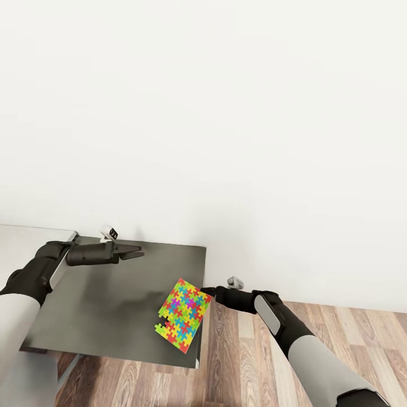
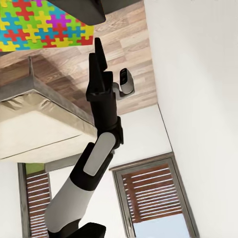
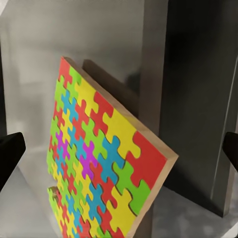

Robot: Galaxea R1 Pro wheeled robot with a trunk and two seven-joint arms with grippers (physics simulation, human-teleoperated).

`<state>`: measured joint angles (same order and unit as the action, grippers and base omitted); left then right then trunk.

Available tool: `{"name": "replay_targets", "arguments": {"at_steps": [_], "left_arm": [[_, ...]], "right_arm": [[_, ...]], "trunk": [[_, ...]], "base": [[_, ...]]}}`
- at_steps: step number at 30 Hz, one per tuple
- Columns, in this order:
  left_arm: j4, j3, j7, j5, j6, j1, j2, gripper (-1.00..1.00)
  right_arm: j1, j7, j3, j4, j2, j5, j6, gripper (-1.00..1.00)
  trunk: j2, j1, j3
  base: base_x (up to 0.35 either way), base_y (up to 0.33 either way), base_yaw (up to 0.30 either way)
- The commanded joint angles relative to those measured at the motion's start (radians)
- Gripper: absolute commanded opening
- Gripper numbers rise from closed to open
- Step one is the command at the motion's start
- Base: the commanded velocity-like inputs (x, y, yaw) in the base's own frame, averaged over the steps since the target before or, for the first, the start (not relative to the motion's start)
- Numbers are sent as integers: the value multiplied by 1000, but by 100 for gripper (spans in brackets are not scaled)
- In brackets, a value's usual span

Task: Put all the toys in the child's room - the three board games (two on the bed and one on the table), the two jigsaw puzzles on the table, and the tennis ball on the table - inside the toy box on the table in the child's room.

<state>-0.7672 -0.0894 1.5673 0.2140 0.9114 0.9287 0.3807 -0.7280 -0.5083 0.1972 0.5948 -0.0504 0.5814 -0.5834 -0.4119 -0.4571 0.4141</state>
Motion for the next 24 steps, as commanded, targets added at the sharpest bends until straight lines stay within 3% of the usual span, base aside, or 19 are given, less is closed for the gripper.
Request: {"name": "replay_targets", "arguments": {"at_steps": [1, 19, 24], "left_arm": [[0, -4, 3, 3, 11, 1, 1, 100], [0, -5, 3, 4, 11, 1, 1, 100], [0, -4, 3, 4, 11, 1, 1, 100]], "right_arm": [[-1, 1, 1, 0, 0, 5, -5, 100], [-1, 1, 2, 0, -12, 1, -14, 100], [-1, 1, 12, 0, -14, -42, -20, 100]], "trunk": [[-9, -4, 5], [-135, -73, 61], [-135, -73, 61]], "base": [[0, 0, 0], [0, 0, 0], [0, 0, 0]]}}
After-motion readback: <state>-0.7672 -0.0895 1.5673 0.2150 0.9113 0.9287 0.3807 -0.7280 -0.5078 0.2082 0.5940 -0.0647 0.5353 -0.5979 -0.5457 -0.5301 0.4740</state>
